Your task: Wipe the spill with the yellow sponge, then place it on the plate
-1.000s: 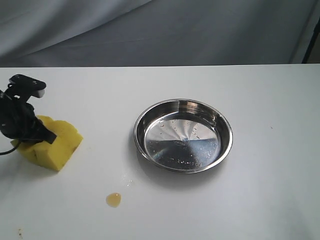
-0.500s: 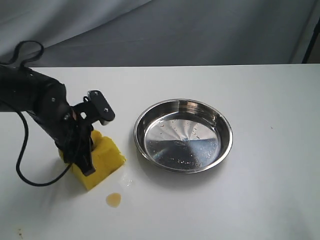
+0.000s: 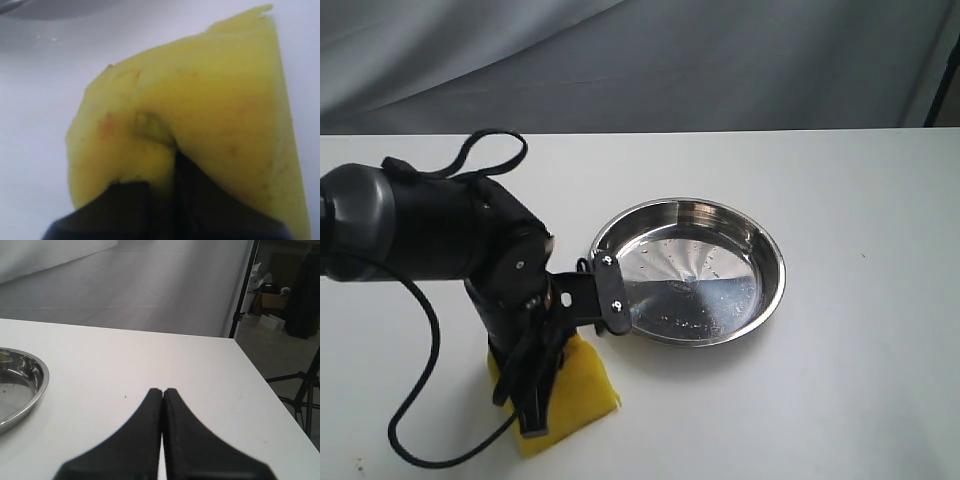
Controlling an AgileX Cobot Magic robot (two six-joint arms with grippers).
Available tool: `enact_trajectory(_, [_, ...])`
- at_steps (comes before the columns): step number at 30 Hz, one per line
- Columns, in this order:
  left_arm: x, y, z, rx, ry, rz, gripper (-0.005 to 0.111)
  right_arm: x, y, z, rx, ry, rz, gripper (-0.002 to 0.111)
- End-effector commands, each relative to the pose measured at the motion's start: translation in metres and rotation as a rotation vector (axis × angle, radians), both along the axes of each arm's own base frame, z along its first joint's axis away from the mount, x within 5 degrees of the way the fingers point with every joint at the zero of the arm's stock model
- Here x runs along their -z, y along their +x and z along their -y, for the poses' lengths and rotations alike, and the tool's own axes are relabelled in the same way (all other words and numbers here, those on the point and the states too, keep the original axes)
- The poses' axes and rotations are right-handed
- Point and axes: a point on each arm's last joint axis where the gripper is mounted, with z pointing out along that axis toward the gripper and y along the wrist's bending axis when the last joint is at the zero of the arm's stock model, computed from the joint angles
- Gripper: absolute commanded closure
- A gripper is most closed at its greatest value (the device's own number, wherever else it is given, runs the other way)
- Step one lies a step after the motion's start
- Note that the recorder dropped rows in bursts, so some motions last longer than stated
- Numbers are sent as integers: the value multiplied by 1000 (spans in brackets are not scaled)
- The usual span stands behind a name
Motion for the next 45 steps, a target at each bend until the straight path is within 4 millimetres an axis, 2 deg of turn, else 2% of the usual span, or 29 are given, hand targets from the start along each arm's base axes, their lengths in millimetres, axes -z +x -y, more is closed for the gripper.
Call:
enact_trajectory(1, [13,-30,18,25,24,-98,107,0,0,0,4,-7,10,108])
enact_trajectory(7, [13,-29,19,63,40,-69,107,0,0,0,4,-7,10,108])
enact_trajectory(11, [12,-12,5,28,112,27,107,0,0,0,4,-7,10,108])
enact_trajectory(16, [10,18,-30,-153,170,108,107,0,0,0,4,-7,10,108])
enact_trajectory(23, [10,46,-86,-402,197,80,107,0,0,0,4,-7,10,108])
enact_trajectory(26, [10,54,-102,-493,186,87,107,0,0,0,4,-7,10,108])
enact_trajectory(29, [10,55,-107,-549,173,79,107,0,0,0,4,-7,10,108])
enact_trajectory(31, [11,54,-103,-564,131,52,107,0,0,0,4,-7,10,108])
enact_trajectory(36, [13,41,-72,-462,41,-14,107,0,0,0,4,-7,10,108])
enact_trajectory(45, [13,-10,1,-147,29,-45,107,0,0,0,4,-7,10,108])
